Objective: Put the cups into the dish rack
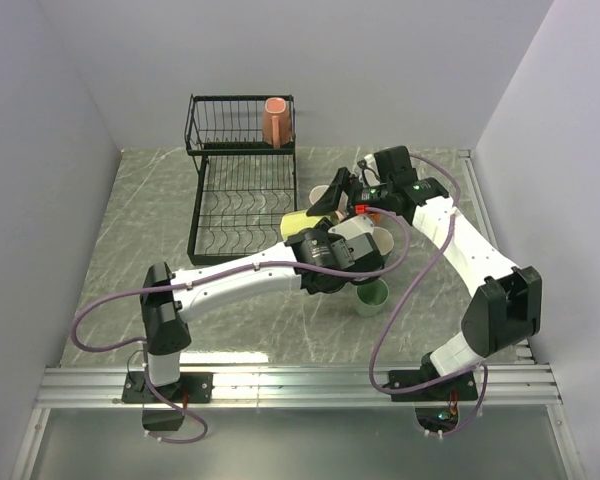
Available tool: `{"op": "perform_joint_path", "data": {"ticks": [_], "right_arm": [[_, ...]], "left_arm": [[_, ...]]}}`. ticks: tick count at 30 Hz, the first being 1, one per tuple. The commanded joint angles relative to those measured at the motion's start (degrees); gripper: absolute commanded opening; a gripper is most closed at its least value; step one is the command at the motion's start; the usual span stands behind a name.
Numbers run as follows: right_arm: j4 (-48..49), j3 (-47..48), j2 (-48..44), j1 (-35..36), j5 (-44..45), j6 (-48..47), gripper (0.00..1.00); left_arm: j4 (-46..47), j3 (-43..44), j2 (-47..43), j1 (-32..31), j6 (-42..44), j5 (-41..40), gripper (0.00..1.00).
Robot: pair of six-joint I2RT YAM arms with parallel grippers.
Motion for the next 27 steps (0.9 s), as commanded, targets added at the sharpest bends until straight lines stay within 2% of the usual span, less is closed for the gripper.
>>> {"op": "perform_joint_path", "data": {"ticks": [1, 7, 11, 13, 16, 18, 20, 23, 27], "right_arm": [[2.51, 0.16, -4.20, 0.54, -7.29, 0.76, 0.00], [-0.66, -1.41, -6.04, 0.54, -8.88, -0.21, 0.00], [-0.40, -5.97, -9.20, 0.54, -10.02, 1.02, 0.00], [-0.40, -7.74, -10.44, 0.63, -10.72, 1.55, 0.00], [0.04, -11.08, -12.28, 0.71, -11.34, 2.07, 0.00], [0.57, -12.58, -13.17, 0.98, -11.51, 2.51, 0.00], [1.01, -12.84, -13.43, 0.98, -11.95, 2.69, 0.00], [0.05, -11.27, -13.08, 0.98, -11.60, 2.43, 0.00], [0.13, -10.73, -13.08, 1.07, -12.04, 2.78, 0.00]], "left_arm": [[-1.48, 3.55, 1.64, -0.23, -1.21, -4.60, 0.45], [-3.68, 5.49, 4.37, -0.23, -3.24, -6.27, 0.36], [-4.74, 4.88, 5.42, -0.23, -4.82, -6.89, 0.26], [-4.12, 4.44, 5.43, -0.23, -4.91, -6.89, 0.25], [-3.59, 4.43, 5.42, -0.23, -4.91, -7.15, 0.29], [-3.94, 4.96, 5.77, -0.23, -5.35, -7.24, 0.44], [-4.29, 5.23, 5.95, -0.32, -5.78, -7.15, 0.52], [-6.14, 5.58, 6.22, -0.58, -7.10, -7.76, 0.54], [-7.11, 4.53, 5.78, -0.67, -7.72, -8.03, 0.49]]}}
